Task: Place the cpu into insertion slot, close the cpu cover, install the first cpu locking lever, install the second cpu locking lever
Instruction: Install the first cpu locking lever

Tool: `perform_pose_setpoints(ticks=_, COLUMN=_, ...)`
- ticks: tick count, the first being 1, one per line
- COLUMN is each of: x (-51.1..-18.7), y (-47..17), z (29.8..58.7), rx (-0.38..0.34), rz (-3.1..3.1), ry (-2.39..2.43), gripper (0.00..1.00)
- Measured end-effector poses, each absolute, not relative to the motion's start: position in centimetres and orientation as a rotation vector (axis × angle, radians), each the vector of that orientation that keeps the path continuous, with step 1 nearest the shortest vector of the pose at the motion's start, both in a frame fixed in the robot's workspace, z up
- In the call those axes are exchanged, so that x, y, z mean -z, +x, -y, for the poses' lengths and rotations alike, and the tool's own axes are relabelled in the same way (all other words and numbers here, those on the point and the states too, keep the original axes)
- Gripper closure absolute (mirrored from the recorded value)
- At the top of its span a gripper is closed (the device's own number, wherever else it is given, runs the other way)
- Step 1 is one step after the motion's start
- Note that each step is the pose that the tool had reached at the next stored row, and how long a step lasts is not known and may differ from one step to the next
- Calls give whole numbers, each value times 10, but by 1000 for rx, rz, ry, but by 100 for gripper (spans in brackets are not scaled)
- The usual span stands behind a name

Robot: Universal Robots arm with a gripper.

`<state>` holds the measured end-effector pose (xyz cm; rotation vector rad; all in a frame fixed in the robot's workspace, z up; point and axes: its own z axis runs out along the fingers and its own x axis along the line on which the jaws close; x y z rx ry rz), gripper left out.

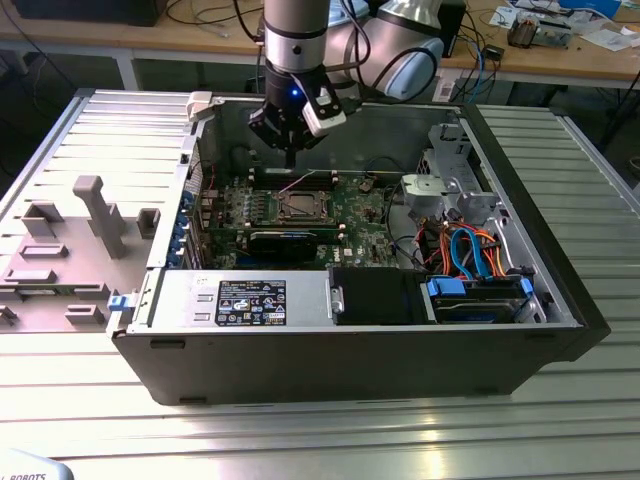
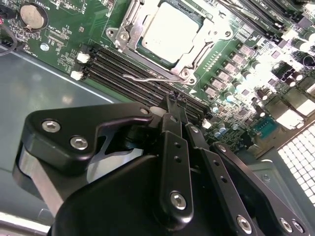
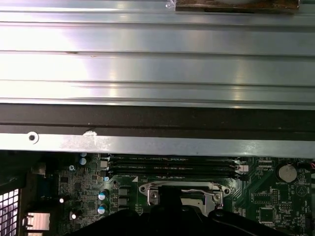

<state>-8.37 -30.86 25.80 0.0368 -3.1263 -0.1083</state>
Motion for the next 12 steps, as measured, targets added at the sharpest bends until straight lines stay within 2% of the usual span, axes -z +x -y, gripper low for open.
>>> perform_pose_setpoints(ticks=12, x=-256, y=-78, z=309, rx=108, rz=3126, ry=37, gripper=89)
